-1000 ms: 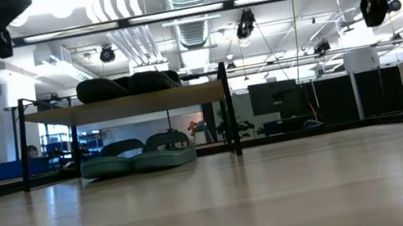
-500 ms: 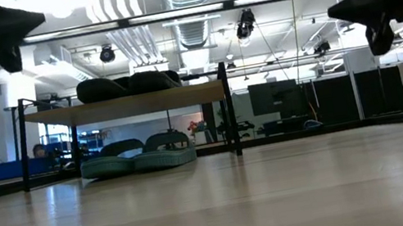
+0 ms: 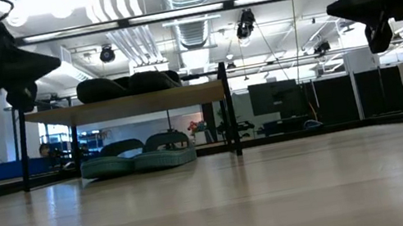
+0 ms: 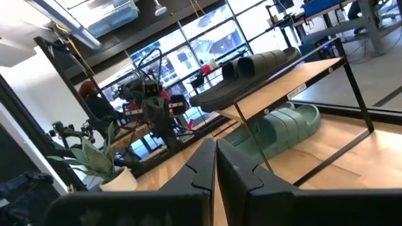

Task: Pick and place slides into the shelf
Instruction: Return to Home Position

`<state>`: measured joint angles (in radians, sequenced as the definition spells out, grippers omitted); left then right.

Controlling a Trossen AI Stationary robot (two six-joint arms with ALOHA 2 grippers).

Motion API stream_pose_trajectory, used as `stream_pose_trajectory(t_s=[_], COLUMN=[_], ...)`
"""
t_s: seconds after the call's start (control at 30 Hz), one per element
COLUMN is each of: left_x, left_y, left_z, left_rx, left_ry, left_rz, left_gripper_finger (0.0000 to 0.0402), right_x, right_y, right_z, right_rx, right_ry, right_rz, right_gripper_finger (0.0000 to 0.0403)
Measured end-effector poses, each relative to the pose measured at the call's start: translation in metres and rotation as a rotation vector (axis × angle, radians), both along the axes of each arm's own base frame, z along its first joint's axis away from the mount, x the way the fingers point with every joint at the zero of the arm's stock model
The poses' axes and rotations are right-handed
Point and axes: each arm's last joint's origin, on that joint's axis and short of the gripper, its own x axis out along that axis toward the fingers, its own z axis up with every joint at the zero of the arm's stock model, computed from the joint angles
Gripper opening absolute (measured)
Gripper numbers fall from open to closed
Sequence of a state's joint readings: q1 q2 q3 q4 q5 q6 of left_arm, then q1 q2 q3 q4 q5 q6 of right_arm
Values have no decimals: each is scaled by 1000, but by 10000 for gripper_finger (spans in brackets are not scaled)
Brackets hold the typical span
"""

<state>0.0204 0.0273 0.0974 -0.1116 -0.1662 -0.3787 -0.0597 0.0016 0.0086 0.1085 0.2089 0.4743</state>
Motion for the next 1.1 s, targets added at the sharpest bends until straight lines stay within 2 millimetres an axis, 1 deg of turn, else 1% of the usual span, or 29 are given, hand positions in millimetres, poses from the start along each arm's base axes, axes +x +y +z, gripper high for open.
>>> stream_pose_trajectory(t_s=[0.17, 0.33, 0.6, 0.8, 1.1], left_x=[3, 3, 3, 5, 9], left_y=[-2, -3, -3, -2, -1], left_z=[-12, -13, -15, -17, -22], left_rx=[-40, -41, -2, 43, 34], left_ry=[22, 21, 74, 116, 171], left_rz=[-53, -109, -112, -76, -58], left_gripper_finger=[0, 0, 0, 0, 0], right_x=[0, 0, 0, 0, 0], right_y=[0, 0, 0, 0, 0], right_z=[0, 0, 0, 0, 0], right_rx=[22, 23, 23, 23, 23], right_ry=[-5, -1, -2, -1, -2], right_rz=[2, 2, 2, 2, 2], right_gripper_finger=[9, 9, 9, 9, 9])
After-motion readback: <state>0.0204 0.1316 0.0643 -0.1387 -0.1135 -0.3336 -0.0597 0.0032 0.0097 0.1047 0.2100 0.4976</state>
